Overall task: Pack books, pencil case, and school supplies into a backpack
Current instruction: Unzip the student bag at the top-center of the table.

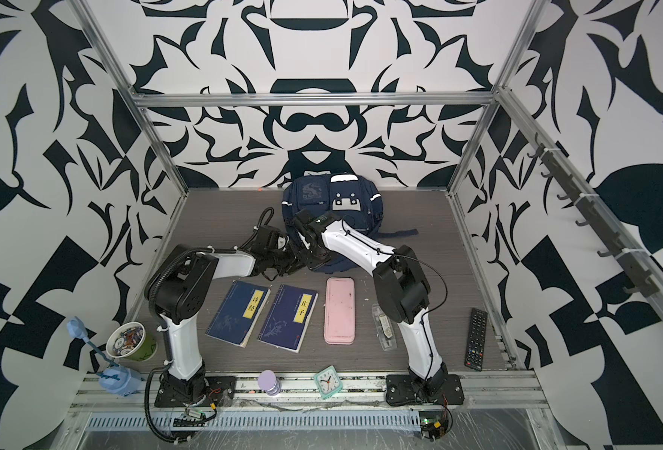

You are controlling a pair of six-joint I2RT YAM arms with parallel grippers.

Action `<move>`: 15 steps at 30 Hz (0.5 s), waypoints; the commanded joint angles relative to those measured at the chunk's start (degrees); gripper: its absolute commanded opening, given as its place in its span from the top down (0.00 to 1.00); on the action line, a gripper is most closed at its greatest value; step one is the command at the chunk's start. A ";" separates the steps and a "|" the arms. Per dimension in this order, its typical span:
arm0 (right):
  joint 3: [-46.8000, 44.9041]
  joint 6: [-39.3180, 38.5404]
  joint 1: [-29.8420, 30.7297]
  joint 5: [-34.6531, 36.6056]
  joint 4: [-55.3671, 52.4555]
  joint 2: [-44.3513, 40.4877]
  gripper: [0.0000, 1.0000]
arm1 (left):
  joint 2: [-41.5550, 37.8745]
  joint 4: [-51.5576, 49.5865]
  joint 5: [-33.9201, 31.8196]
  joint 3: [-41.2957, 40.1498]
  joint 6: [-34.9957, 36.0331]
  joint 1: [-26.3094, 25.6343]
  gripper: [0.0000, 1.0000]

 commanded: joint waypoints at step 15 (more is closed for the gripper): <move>-7.16 11.26 -1.59 -13.60 20.43 1.37 1.00 | -0.52 -4.07 -3.02 -1.58 2.26 -0.77 0.61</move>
